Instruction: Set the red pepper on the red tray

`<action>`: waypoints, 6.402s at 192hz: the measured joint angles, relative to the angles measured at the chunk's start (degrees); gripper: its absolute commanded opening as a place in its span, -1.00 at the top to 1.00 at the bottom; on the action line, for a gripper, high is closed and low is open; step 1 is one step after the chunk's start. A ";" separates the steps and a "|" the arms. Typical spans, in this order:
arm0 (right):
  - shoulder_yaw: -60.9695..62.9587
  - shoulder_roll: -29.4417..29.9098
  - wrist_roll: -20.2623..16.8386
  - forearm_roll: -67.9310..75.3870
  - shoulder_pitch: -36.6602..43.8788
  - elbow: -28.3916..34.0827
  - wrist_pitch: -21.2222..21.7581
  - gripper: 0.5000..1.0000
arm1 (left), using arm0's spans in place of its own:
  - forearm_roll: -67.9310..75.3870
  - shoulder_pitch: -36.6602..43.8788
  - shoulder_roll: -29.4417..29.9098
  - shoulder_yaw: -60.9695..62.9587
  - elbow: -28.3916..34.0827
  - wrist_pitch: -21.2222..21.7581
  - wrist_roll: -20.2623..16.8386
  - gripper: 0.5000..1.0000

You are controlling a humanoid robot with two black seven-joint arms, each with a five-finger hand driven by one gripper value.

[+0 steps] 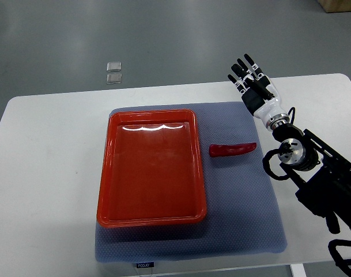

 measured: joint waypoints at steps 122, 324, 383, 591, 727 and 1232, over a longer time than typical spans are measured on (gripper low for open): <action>-10.55 -6.37 -1.15 -3.00 7.57 -0.33 1.52 -0.66 | 0.15 -0.42 0.00 0.01 -0.39 -0.16 0.00 -1.00; -86.14 -25.33 -13.79 -19.12 51.52 19.47 5.63 -0.64 | 0.26 -0.88 0.00 0.11 -1.50 -0.35 0.00 -1.00; -83.64 -24.99 -13.80 -19.83 44.01 19.49 -0.26 -0.59 | 0.17 -0.76 0.00 -0.09 -1.13 -0.34 0.00 -1.00; -84.23 -22.42 -14.52 -34.48 37.65 17.09 -9.89 1.00 | 0.18 -0.27 0.00 -0.09 -0.94 -0.27 0.00 -1.00; -83.71 -13.93 -14.50 -30.36 48.19 16.04 -9.56 1.00 | 0.18 -0.20 0.00 -0.09 -0.68 -0.27 0.05 -1.00; -3.66 -2.33 -9.11 -21.78 5.68 2.94 -11.10 -0.56 | 0.18 -0.18 0.00 0.08 -1.09 -0.26 0.09 -1.00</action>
